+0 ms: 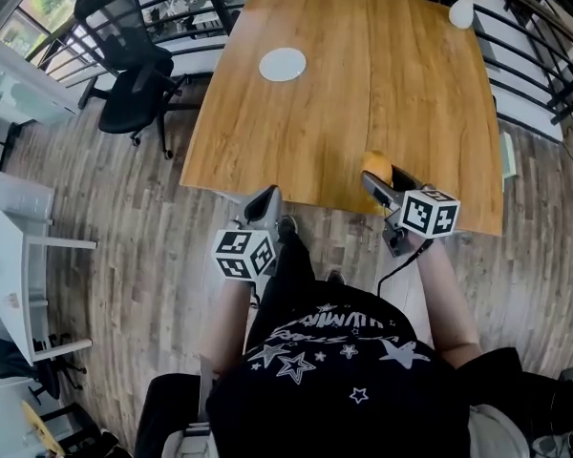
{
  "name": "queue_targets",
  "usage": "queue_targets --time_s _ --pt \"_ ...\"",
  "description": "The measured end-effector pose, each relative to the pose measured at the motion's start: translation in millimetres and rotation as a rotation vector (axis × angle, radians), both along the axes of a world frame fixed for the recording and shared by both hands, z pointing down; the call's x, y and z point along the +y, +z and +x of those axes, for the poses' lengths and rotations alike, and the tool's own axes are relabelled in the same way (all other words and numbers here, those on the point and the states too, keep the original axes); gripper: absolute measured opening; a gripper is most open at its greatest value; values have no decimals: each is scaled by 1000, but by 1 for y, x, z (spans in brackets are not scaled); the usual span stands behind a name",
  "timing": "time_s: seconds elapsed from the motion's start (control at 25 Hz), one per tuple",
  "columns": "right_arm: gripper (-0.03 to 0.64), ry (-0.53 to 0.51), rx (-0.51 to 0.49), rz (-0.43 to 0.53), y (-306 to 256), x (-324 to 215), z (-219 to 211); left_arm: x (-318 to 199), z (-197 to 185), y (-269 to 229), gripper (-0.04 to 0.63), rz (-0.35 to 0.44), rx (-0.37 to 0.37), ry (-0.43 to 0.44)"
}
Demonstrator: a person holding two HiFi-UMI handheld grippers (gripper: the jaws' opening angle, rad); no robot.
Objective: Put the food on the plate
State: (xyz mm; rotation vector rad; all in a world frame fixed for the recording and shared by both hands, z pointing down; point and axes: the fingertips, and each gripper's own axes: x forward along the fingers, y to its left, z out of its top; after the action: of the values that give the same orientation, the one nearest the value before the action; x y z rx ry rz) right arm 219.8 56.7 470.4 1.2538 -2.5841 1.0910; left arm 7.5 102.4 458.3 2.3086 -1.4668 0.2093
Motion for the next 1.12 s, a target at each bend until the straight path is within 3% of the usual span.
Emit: queue_targets --time_s 0.36,0.68,1.12 --pt "330 42 35 17 -4 -73 -9 -83 -23 -5 2 29 26 23" --pt "330 61 47 34 -24 -146 -50 -159 -61 -16 2 29 48 49" --pt "330 69 69 42 -32 -209 -87 -223 -88 -18 2 31 58 98"
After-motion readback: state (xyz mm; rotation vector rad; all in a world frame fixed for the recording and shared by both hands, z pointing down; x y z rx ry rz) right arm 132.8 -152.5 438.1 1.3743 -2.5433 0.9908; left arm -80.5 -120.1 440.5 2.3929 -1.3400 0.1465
